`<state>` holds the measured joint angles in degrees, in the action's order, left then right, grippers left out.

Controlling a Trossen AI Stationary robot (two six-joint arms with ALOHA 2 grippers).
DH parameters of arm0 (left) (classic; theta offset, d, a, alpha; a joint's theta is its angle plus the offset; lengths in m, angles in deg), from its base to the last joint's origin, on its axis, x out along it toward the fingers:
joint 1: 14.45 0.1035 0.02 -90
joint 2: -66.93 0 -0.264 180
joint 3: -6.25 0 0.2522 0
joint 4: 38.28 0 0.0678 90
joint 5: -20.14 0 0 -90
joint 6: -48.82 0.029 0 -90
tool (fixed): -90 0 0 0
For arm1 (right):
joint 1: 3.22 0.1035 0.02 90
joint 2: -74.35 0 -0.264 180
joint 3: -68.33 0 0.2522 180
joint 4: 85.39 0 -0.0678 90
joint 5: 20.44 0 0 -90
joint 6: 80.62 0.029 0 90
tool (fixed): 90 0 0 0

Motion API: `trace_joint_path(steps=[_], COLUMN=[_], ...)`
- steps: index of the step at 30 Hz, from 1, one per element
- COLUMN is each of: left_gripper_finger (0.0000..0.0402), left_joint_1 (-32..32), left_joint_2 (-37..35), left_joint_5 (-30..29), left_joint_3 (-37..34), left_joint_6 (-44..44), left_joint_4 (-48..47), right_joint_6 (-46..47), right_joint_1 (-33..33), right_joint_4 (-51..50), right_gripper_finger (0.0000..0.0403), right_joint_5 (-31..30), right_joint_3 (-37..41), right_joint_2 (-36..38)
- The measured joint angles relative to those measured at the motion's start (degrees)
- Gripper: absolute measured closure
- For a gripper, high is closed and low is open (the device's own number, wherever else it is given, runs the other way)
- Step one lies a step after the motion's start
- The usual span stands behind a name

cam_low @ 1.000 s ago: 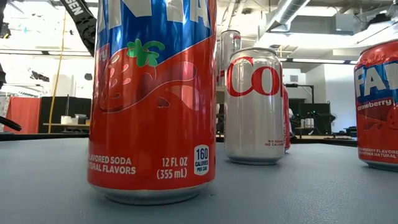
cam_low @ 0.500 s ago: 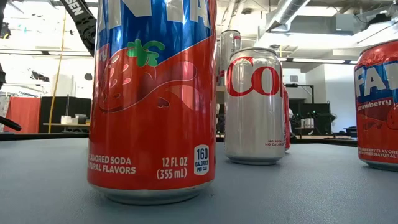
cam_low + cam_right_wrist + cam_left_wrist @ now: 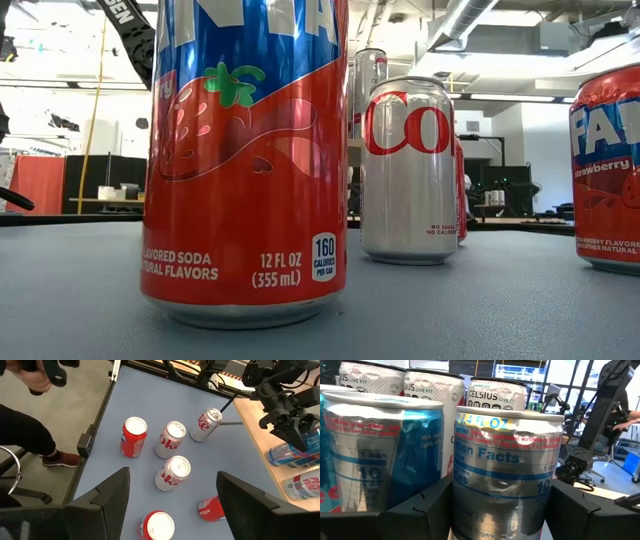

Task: Place canned beverage on shelf
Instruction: Put the blue soda can on the shelf aligned with the other blue soda cans

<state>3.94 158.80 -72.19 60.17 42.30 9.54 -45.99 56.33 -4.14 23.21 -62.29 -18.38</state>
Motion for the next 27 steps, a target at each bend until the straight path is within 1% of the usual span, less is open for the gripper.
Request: trace_joint_path(steps=[7,11,14,17,21,24,27], left_gripper_finger=[0.0163,0.0161,0.0142,0.0112,0.0081,0.0070,0.0068], left_joint_1=[-0.29,-0.33,-0.34,-0.28,-0.15,-0.17,-0.17], left_joint_2=[-0.02,-0.02,-0.02,0.08,0.09,0.09,-0.04], left_joint_5=[0.72,1.60,2.27,3.17,2.44,1.11,0.96], left_joint_3=[0.02,0.02,0.02,-0.09,-0.09,-0.09,-0.09], left_joint_6=[-0.47,-0.46,-0.50,-1.03,-1.15,-1.12,-1.10], left_joint_4=[-0.84,-1.02,-1.11,-2.69,-5.24,-7.39,-7.58], right_joint_6=[-0.17,-0.11,-0.11,-0.11,-0.11,-0.11,-0.06], right_joint_1=[0.06,-0.02,0.00,0.15,0.15,0.15,0.15], right_joint_4=[0.19,0.24,0.45,0.59,0.59,0.61,0.61], right_gripper_finger=[0.0121,0.0121,0.0121,0.0121,0.0121,0.0121,0.0121], right_joint_5=[0.17,1.46,1.68,1.70,1.77,1.79,1.82], right_joint_3=[-0.02,-0.02,-0.02,-0.02,-0.02,-0.02,-0.02], right_joint_2=[-0.26,-0.31,-0.35,-0.35,-0.35,-0.35,-0.35])
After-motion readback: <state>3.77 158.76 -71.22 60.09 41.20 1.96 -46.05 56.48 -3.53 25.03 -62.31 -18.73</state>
